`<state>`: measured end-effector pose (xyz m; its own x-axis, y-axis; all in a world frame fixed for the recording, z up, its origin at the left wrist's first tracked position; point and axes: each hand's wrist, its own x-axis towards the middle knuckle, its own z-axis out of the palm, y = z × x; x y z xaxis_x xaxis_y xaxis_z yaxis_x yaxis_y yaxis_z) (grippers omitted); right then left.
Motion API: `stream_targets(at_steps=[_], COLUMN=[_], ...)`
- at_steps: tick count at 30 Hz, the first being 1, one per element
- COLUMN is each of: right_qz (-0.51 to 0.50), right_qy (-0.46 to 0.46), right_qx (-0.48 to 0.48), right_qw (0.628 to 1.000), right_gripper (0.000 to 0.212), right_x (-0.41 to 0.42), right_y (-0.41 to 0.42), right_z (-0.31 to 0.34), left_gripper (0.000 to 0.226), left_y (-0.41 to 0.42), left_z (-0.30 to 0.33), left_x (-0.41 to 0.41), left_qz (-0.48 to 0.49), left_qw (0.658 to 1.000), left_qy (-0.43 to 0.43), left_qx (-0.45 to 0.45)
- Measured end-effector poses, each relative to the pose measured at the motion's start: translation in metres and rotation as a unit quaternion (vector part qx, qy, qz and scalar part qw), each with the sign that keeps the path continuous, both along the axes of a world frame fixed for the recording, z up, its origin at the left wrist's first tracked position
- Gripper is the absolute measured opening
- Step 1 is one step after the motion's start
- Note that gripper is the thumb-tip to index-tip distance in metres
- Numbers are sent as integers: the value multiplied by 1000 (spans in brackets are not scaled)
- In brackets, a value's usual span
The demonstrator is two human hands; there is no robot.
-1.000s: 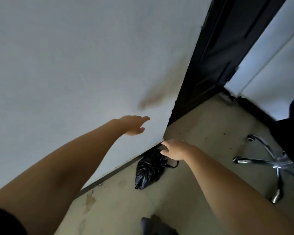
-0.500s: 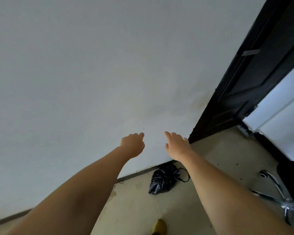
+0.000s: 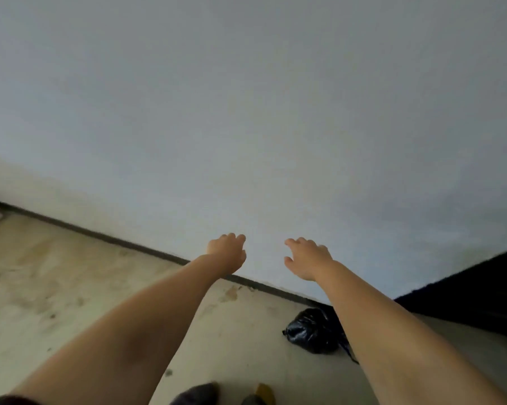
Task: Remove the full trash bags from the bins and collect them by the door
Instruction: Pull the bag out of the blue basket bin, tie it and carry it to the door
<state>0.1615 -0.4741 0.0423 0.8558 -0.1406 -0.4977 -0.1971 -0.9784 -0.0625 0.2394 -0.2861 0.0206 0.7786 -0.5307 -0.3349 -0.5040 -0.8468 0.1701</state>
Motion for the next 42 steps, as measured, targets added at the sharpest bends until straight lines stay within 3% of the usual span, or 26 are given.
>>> stream_targets(at_steps=[4, 8, 17, 24, 35, 42], right_qz=[128, 260, 480, 564, 606, 629], right_qy=[17, 41, 66, 56, 56, 52], right_qx=[8, 18, 18, 13, -31, -51], right_qw=[992, 965, 875, 824, 793, 774], right_gripper=[45, 44, 47, 47, 44, 44], right_x=[22, 33, 35, 31, 43, 100], right_y=[43, 110, 303, 468, 666, 783], right_z=[-16, -31, -45, -35, -23, -25], left_gripper=[34, 37, 35, 36, 36, 40], left_y=[61, 132, 290, 425, 606, 711], left_z=[-14, -22, -26, -21, -7, -13], left_x=[-32, -78, -177, -210, -213, -166], left_qz=[141, 284, 519, 579, 630, 653], left_qw=[990, 956, 850, 812, 773, 754], left_qy=[29, 67, 88, 78, 71, 69], left_qx=[7, 9, -1, 15, 12, -20])
